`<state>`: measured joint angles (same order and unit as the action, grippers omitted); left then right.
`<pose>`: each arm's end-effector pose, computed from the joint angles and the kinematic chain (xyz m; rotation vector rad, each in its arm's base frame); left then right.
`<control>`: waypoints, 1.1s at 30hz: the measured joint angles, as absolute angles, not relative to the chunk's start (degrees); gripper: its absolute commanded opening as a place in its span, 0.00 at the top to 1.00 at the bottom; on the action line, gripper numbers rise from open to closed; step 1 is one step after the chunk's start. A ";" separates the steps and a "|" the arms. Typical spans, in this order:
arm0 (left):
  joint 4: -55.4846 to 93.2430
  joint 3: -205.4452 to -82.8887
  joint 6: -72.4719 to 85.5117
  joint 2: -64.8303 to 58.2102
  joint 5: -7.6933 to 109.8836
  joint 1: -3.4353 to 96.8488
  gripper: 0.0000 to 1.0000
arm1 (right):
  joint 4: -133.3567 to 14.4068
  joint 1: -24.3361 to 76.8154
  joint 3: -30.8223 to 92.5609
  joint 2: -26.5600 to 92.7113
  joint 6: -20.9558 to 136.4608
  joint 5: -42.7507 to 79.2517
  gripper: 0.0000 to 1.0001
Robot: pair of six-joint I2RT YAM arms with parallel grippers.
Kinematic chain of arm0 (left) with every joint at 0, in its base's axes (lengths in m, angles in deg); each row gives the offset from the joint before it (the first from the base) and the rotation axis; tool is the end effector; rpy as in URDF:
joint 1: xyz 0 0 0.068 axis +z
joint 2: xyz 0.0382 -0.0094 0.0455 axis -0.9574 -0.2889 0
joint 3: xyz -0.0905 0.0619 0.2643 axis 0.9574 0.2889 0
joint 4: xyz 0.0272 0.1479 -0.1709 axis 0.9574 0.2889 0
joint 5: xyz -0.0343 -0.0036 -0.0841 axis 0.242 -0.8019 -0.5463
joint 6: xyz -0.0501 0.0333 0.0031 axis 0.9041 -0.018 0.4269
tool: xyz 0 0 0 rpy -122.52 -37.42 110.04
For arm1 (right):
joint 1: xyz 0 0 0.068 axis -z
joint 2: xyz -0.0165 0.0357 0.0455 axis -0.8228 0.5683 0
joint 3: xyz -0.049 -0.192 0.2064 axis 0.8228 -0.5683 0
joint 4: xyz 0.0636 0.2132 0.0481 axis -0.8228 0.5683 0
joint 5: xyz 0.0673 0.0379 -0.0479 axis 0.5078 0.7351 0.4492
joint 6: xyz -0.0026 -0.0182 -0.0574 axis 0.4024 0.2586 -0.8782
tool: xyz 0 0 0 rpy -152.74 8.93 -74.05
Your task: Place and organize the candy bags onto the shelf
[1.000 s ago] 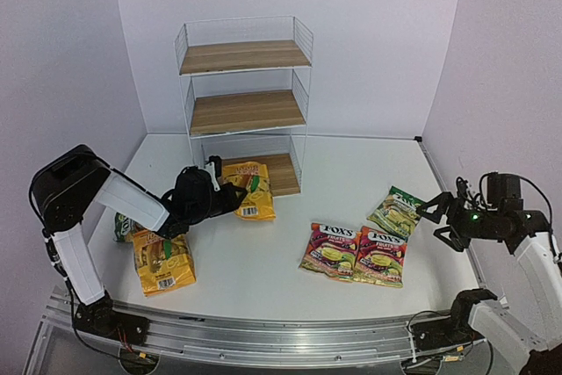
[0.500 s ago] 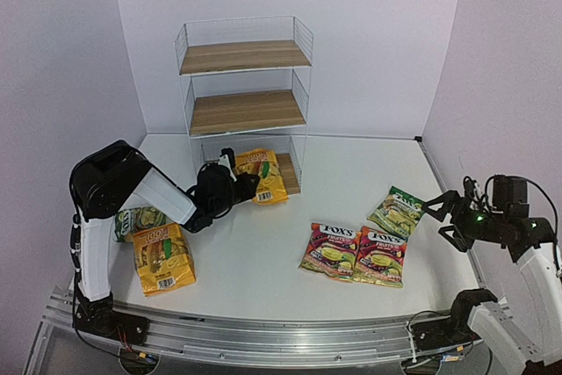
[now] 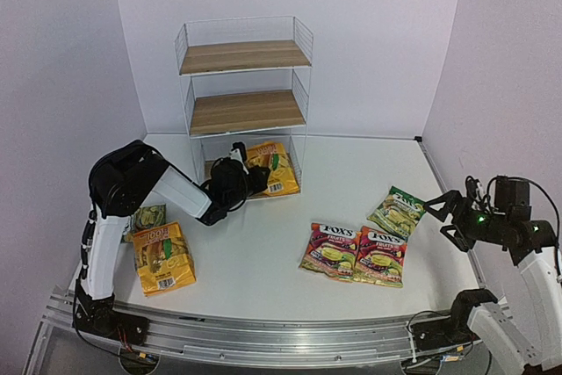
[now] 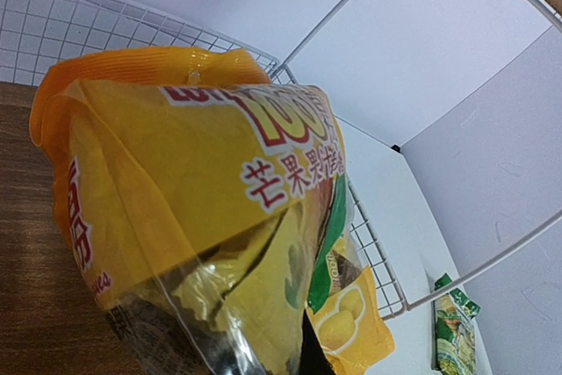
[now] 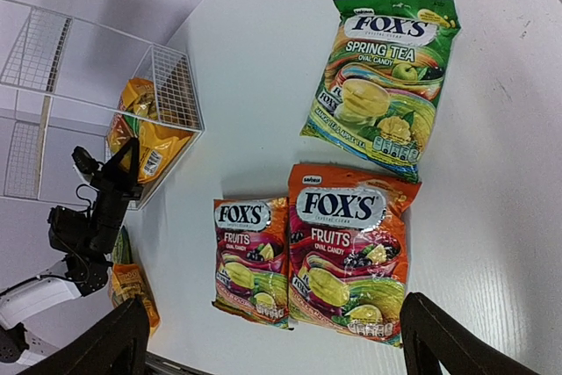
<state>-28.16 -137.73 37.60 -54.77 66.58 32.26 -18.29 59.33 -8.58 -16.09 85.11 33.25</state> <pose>0.3477 -0.2943 0.1575 -0.1238 1.8732 -0.9240 0.0801 0.0118 0.2655 0.5259 2.2026 0.7250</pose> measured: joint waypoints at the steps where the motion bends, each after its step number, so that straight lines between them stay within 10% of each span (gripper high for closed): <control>1: -27.99 -138.32 37.39 -55.07 66.64 32.27 0.92 | -18.29 59.33 -8.58 -16.13 85.11 33.26 0.04; 17: -20.06 -144.33 35.39 -56.26 68.36 32.41 0.36 | -17.86 59.33 -8.58 -18.03 85.83 33.19 0.04; 20: -15.95 -144.33 35.33 -55.56 69.51 32.39 0.03 | -17.77 59.33 -8.58 -18.44 86.21 33.11 0.04; 33: -4.00 -143.90 35.53 -46.89 70.90 32.31 0.01 | -16.66 59.33 -8.60 -20.24 87.46 32.85 0.05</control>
